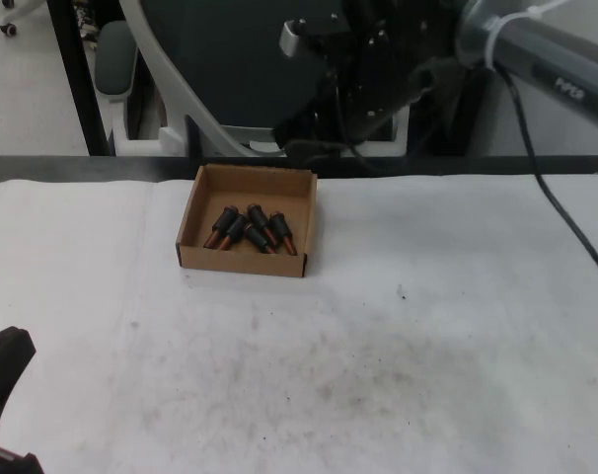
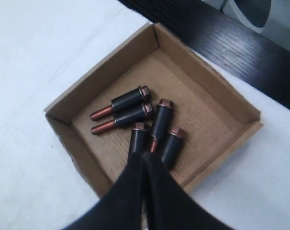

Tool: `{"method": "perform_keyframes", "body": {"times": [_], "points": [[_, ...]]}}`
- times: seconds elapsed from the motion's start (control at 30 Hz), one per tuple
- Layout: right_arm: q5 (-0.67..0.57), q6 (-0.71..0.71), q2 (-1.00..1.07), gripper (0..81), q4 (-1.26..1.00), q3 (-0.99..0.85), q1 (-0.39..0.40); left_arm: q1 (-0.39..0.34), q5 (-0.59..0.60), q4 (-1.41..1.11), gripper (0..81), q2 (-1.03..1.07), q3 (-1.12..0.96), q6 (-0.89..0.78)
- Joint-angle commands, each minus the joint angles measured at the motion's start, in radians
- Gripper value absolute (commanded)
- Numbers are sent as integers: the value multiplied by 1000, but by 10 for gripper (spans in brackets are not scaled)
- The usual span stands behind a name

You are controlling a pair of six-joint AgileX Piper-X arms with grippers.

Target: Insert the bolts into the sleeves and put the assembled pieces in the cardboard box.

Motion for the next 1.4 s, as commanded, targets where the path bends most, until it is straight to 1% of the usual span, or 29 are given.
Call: {"method": "perform_keyframes", "body": {"times": [0.0,0.27,0.43,0.53,0.67,0.87,1.03,1.27,1.37], "points": [[-16,-10,-44,3,8,36,-4,-1,1,-8,8,-10,-11,2],[9,-10,-222,3,-120,320,-8,-1,7,-8,8,-10,-11,2],[49,0,-372,3,-220,546,-8,-1,8,-8,8,-10,-11,2],[65,22,-484,3,-322,709,-8,-1,26,-14,8,-10,-11,20],[118,48,-677,3,-482,930,-17,-1,28,-18,8,-10,-11,22],[137,106,-985,3,-699,1241,-60,-1,30,-29,8,-10,-11,21],[153,108,-1249,3,-760,1425,-89,-1,80,-43,8,-10,-11,21],[231,113,-1652,3,-842,1685,-94,-28,80,-49,8,-10,-11,29],[281,155,-1830,3,-842,1785,-94,-40,82,-51,8,-10,-11,35]]}}
